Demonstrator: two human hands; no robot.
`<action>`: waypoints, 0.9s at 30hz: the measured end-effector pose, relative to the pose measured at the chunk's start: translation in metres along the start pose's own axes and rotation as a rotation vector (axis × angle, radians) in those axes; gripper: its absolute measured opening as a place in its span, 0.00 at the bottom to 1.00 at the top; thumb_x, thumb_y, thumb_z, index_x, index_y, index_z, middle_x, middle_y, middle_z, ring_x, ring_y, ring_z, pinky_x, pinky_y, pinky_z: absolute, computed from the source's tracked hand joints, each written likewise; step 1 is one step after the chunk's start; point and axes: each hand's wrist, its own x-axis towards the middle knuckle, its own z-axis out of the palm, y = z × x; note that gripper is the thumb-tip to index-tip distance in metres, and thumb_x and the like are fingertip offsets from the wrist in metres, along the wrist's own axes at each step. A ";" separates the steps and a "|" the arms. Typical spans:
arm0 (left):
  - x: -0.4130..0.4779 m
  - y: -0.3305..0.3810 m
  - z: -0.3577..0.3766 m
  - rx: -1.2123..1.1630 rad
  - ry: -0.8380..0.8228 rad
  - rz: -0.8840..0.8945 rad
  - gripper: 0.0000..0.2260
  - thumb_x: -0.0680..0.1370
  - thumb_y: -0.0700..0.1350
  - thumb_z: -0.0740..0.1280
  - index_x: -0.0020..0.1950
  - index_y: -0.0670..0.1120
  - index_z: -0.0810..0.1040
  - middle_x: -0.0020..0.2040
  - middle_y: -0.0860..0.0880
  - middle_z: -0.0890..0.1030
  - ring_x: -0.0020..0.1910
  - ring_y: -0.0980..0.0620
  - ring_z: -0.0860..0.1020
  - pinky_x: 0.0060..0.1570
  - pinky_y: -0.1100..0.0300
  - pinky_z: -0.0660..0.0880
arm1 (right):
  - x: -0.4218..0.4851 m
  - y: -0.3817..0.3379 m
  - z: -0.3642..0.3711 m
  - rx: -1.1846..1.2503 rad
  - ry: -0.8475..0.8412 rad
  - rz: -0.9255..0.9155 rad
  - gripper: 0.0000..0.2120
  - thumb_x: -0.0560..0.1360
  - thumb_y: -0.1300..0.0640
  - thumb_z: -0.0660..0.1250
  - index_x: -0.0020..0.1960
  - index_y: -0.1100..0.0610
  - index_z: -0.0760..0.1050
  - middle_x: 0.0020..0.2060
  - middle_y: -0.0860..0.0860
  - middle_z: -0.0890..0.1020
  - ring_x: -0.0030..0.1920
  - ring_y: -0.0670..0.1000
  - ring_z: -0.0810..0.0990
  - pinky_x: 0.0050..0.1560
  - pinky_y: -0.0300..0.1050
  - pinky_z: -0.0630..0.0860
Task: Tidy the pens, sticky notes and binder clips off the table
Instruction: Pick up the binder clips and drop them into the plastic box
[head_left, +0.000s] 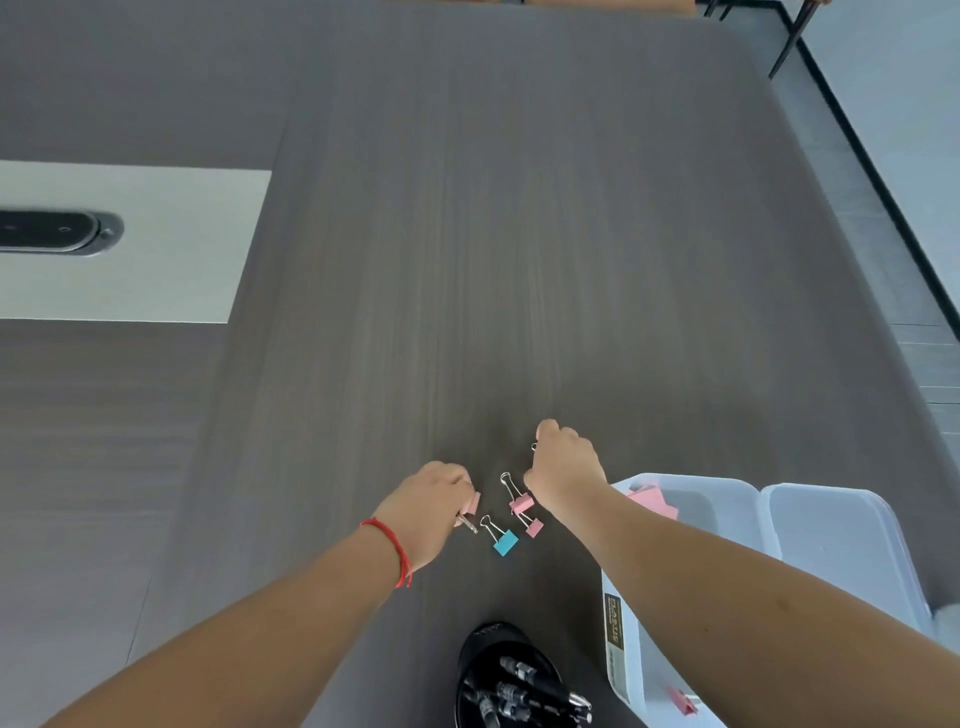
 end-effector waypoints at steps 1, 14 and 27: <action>-0.001 0.000 0.004 0.035 0.009 -0.002 0.09 0.72 0.34 0.63 0.45 0.48 0.74 0.51 0.49 0.75 0.50 0.47 0.72 0.47 0.52 0.76 | -0.002 0.000 0.000 -0.004 0.000 -0.006 0.18 0.73 0.58 0.68 0.60 0.60 0.67 0.56 0.59 0.77 0.56 0.60 0.77 0.55 0.49 0.74; -0.027 0.009 0.014 -0.563 0.264 -0.594 0.13 0.73 0.41 0.67 0.31 0.48 0.68 0.37 0.50 0.72 0.32 0.52 0.71 0.31 0.63 0.65 | -0.047 -0.001 0.028 -0.033 -0.074 -0.209 0.13 0.77 0.58 0.67 0.59 0.59 0.70 0.55 0.57 0.73 0.50 0.57 0.76 0.52 0.49 0.75; -0.026 0.079 -0.081 -1.150 0.285 -0.476 0.06 0.73 0.41 0.71 0.42 0.42 0.75 0.40 0.49 0.81 0.32 0.61 0.79 0.34 0.72 0.74 | -0.076 0.028 -0.018 0.292 0.096 -0.226 0.04 0.79 0.59 0.62 0.46 0.52 0.69 0.46 0.50 0.74 0.38 0.49 0.74 0.37 0.39 0.71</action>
